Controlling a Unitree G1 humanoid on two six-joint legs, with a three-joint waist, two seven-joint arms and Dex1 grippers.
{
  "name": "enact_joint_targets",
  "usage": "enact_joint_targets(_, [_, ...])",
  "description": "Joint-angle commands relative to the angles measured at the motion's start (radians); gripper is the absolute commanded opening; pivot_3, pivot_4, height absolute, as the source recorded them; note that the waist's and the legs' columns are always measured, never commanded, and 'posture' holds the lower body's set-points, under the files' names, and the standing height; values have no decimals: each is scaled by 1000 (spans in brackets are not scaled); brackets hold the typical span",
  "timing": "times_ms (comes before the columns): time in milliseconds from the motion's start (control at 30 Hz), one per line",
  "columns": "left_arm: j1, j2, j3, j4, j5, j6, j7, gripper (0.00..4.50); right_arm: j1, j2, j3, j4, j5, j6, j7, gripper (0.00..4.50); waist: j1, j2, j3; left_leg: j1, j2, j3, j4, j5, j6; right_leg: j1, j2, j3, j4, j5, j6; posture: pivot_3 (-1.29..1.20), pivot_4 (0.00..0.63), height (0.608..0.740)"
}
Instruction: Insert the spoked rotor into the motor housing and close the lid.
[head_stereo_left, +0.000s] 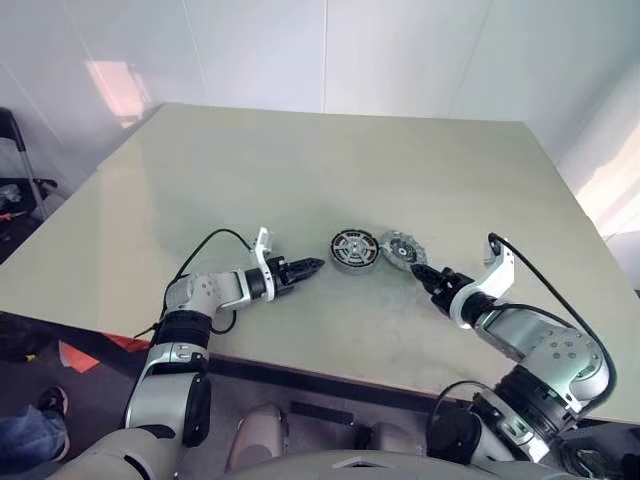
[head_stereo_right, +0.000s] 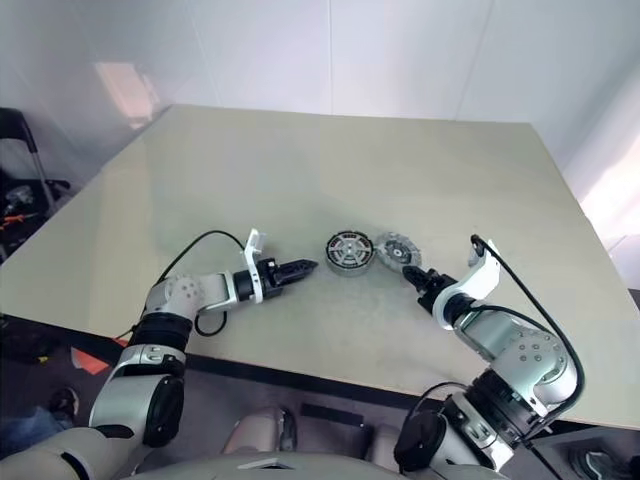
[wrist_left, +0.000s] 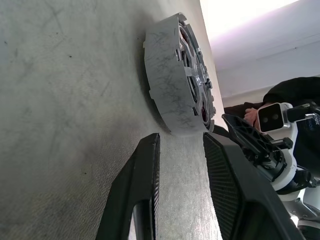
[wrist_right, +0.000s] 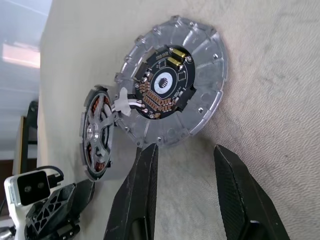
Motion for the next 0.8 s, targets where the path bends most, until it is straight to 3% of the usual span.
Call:
enact_joint_targets(33, [-3, 10, -10, -8, 11, 12, -5, 1452, -64, 49, -51, 20, 58, 5, -90, 1918, 0, 0, 0, 0, 0, 0, -1, 0, 0, 0, 0, 0, 0, 0, 0, 0, 0, 740])
enact_joint_targets(100, [2, 15, -9, -16, 12, 14, -3, 1452, -96, 58, -78, 46, 62, 5, -113, 1918, -1, 1, 0, 0, 0, 0, -2, 1, -2, -1, 0, 0, 0, 0, 0, 0, 0, 740])
enact_joint_targets(200, [12, 17, -6, -32, 9, 20, 1, 1452, -128, 50, -95, 96, 60, 5, -122, 2427, -1, 1, -1, 0, 0, 0, -5, 3, -5, -2, 0, 0, 0, 0, 1, 0, 0, 740])
enact_joint_targets(400, [20, 13, 10, -57, 1, 17, 23, 1452, -192, 30, -107, 245, 12, -45, -118, 4373, -7, -2, -3, 2, 0, 0, -5, 5, -8, -1, 1, 0, 0, 0, 1, 0, 0, 740])
enact_joint_targets(700, [24, 14, 0, -76, 0, 26, 36, 1452, -196, -19, 6, 575, 36, -375, 32, 4373, -40, -10, -5, 17, 1, -1, -6, 5, -9, 8, 1, -1, -6, -1, 1, 0, 0, 740])
enact_joint_targets(800, [19, 16, -8, -77, 4, 26, 33, 1452, -201, -27, 67, 640, 48, -461, 90, 4373, -50, -9, -5, 19, 3, -6, -9, 5, -8, 8, 1, -10, -21, 0, 1, 0, 0, 740])
